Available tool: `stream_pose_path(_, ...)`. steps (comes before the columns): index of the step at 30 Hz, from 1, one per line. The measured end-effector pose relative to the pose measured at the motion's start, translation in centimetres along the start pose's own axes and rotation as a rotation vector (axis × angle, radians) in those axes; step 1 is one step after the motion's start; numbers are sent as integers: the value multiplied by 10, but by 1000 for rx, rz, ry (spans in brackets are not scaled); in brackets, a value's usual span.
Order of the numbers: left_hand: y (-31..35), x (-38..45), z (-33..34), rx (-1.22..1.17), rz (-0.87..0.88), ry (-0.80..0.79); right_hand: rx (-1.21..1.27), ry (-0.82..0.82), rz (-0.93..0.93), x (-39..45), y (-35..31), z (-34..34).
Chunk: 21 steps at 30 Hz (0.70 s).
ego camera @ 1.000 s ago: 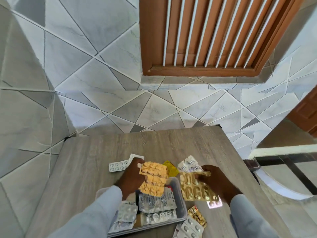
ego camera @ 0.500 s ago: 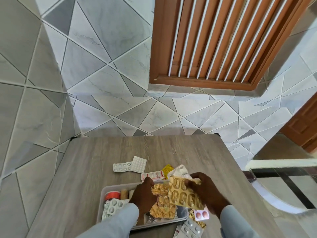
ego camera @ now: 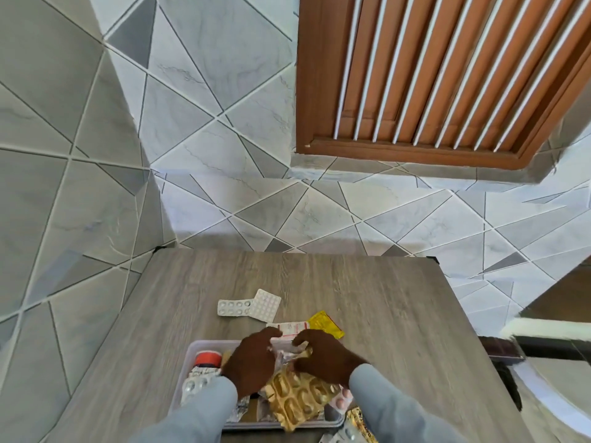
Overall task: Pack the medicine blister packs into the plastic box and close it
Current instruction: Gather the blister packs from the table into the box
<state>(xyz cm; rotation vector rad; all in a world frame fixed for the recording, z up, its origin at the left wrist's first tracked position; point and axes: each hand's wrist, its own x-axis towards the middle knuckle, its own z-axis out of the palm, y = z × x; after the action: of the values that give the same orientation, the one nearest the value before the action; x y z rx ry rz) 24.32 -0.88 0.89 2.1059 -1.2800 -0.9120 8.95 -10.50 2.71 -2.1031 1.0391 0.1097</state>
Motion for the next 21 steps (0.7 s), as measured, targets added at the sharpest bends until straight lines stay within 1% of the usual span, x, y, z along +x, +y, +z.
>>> stream_pose_path(1, -4, -3, 3, 113, 26, 35, -16, 19, -5, 1, 3, 1)
stream_pose_path(3, -7, -9, 3, 429, 43, 62, -48, 98, -18, -2, 11, 0)
stream_pose_path(5, -2, -14, -1, 704, 65, 12, -82, 173, -45, -12, 22, -1)
stream_pose_path(6, 2, -17, -3, 755, 81, -17, -115, 181, -55, -18, 27, -2)
stream_pose_path(7, 6, -20, -7, 752, 98, -45, -152, 171, -62, -25, 31, 0)
stream_pose_path(8, 10, -22, -10, 706, 108, -87, -193, 127, -63, -32, 33, 2)
stream_pose_path(10, 17, -27, -14, 627, 121, -216, -333, 39, -81, -44, 34, 8)
stream_pose_path(13, 21, -25, -11, 786, 223, -369, -524, -1, -85, -53, 32, 20)
stream_pose_path(15, 17, -19, -4, 867, 252, -420, -627, 8, -123, -56, 28, 28)
stream_pose_path(17, 15, -14, 1, 902, 284, -418, -713, 45, -161, -55, 26, 34)
stream_pose_path(18, 14, -10, 4, 919, 311, -393, -733, 77, -180, -55, 25, 36)
stream_pose_path(20, 15, -7, 7, 944, 365, -337, -687, 114, -199, -54, 18, 36)
stream_pose_path(21, 16, -6, 7, 942, 381, -310, -655, 94, -186, -55, 15, 33)
